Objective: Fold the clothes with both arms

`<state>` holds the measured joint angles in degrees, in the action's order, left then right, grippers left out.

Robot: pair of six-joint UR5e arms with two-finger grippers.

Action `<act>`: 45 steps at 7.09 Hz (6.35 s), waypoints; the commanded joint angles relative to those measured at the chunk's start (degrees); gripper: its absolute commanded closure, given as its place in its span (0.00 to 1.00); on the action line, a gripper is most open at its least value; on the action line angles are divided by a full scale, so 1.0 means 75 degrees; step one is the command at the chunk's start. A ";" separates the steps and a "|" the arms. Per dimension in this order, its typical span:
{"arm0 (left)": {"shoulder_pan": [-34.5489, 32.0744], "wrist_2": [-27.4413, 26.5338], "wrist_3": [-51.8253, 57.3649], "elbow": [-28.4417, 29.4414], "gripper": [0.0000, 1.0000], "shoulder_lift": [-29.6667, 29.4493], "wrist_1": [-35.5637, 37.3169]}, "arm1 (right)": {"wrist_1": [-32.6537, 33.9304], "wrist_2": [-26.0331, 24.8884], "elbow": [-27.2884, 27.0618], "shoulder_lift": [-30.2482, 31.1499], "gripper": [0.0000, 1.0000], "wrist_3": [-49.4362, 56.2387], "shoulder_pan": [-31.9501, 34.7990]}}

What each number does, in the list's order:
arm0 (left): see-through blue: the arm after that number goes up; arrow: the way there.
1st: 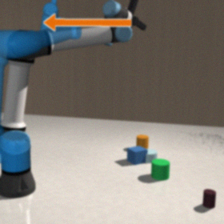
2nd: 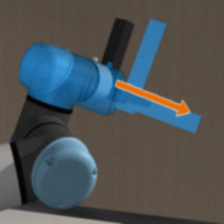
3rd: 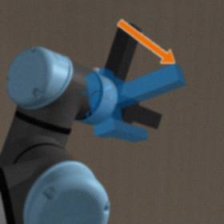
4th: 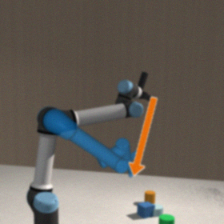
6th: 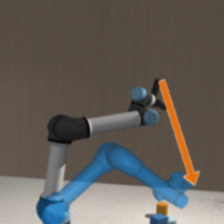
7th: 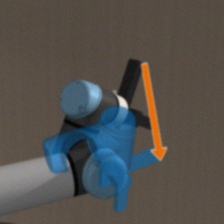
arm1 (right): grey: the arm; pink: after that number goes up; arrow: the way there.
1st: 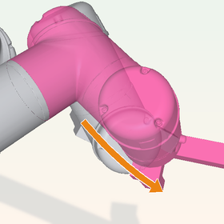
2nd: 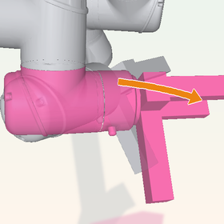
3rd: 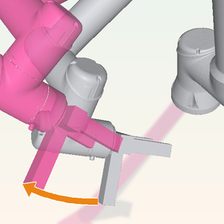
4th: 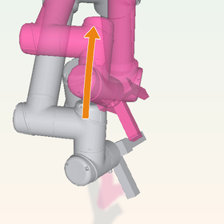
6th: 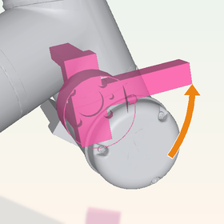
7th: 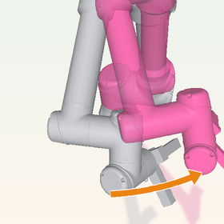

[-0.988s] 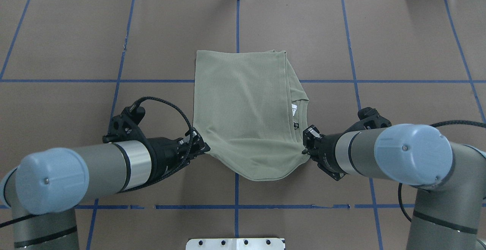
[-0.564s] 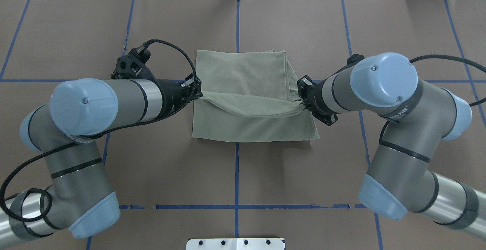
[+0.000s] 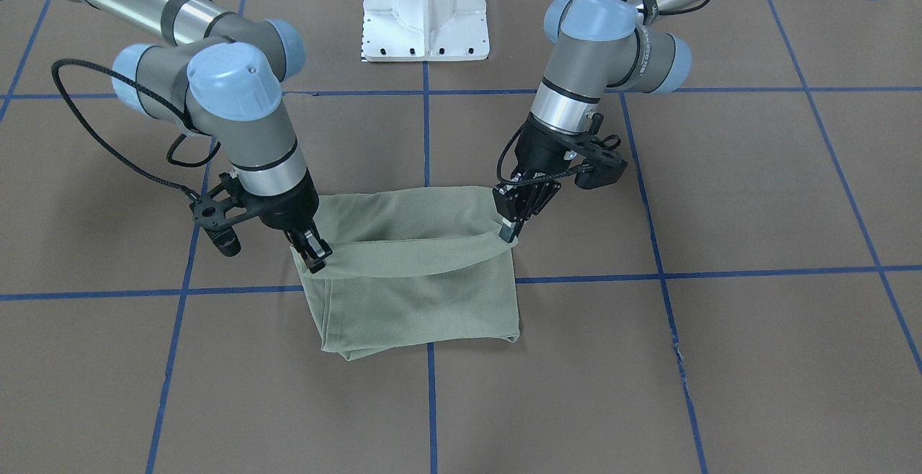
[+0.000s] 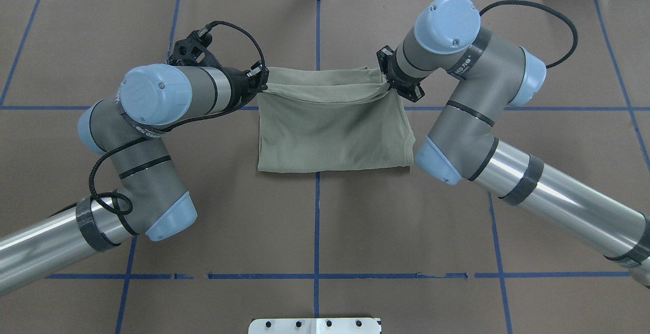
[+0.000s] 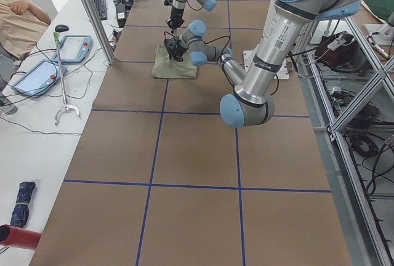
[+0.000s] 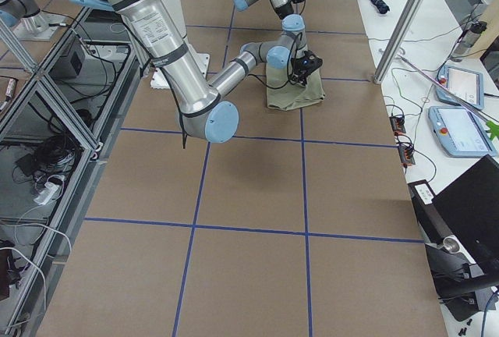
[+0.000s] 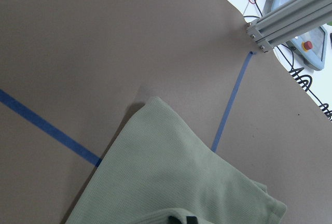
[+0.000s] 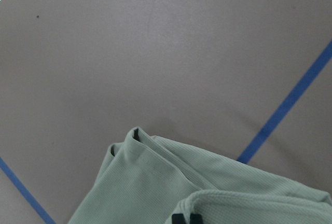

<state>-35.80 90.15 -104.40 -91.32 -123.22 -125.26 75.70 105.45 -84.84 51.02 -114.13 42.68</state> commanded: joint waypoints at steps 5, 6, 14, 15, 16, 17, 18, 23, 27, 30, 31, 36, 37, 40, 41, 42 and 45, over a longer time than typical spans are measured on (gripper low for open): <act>-0.0813 -0.0126 0.1935 0.3175 0.51 -0.1032 -0.2095 | -0.1281 0.0351 0.2779 -0.0919 0.00 0.3266 0.0821; -0.0875 -0.0080 0.2037 0.3153 0.51 -0.1009 -0.2119 | -0.1258 0.1016 0.2816 -0.0908 0.00 0.4018 0.1370; -0.5029 0.5391 1.0533 0.2157 0.51 0.1511 -0.1131 | 0.0377 0.2872 0.2664 0.0955 0.00 1.2720 0.4792; -0.5569 0.5440 1.1914 0.2145 0.51 0.1546 -0.0183 | 0.0789 0.3303 0.2664 0.1037 0.00 1.3417 0.5331; -0.6259 0.5498 1.3251 0.2145 0.51 0.1535 0.0905 | 0.0932 0.3888 0.2653 0.1362 0.00 1.3877 0.5801; -0.6625 0.5511 1.4099 0.2133 0.50 0.1453 0.2053 | 0.0980 0.4021 0.2455 0.1633 0.00 1.4264 0.6130; -0.6931 0.5545 1.4375 0.2110 0.50 0.1464 0.2691 | 0.1410 0.3976 0.2186 0.1832 0.00 1.4837 0.6110; -0.7098 0.5895 1.4354 -0.0093 0.00 0.2669 0.4257 | 0.2797 0.3729 -0.0488 0.3721 0.00 1.5545 0.6134; -0.7121 0.6354 1.4307 -0.1064 0.00 0.3384 0.4326 | 0.2819 0.3740 -0.1012 0.4201 0.00 1.5499 0.6075; -0.7074 0.6319 1.4284 -0.1172 0.00 0.3575 0.4279 | 0.2750 0.3718 -0.1837 0.5022 0.00 1.5417 0.6052; -0.7074 0.6296 1.4284 -0.1218 0.00 0.3550 0.4279 | 0.2738 0.3729 -0.1847 0.4999 0.00 1.5428 0.6028; -0.7133 0.6261 1.4319 -0.1897 0.00 0.4101 0.4360 | 0.2727 0.3964 -0.2094 0.5022 0.00 1.5428 0.6005; -0.7133 0.6249 1.4319 -0.1886 0.00 0.4182 0.4373 | 0.2727 0.3964 -0.2094 0.5022 0.00 1.5440 0.5993; -0.7121 0.6249 1.4342 -0.1910 0.00 0.4124 0.5170 | 0.2727 0.3497 -0.2105 0.5010 0.00 1.5440 0.5900; -0.7110 0.6249 1.4342 -0.1898 0.00 0.4066 0.5193 | 0.2727 0.3507 -0.2105 0.5010 0.00 1.5428 0.5876; -0.7110 0.6249 1.4342 -0.1933 0.00 0.4101 0.5437 | 0.2727 0.3507 -0.2094 0.5022 0.00 1.5428 0.5876; -0.7121 0.6156 1.4482 -0.2483 0.00 0.4183 0.6342 | 0.2727 0.3495 -0.2094 0.5034 0.00 1.5440 0.5876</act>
<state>-89.17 136.76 3.56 -108.37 -92.30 -78.88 96.15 131.74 -100.55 88.75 1.64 86.75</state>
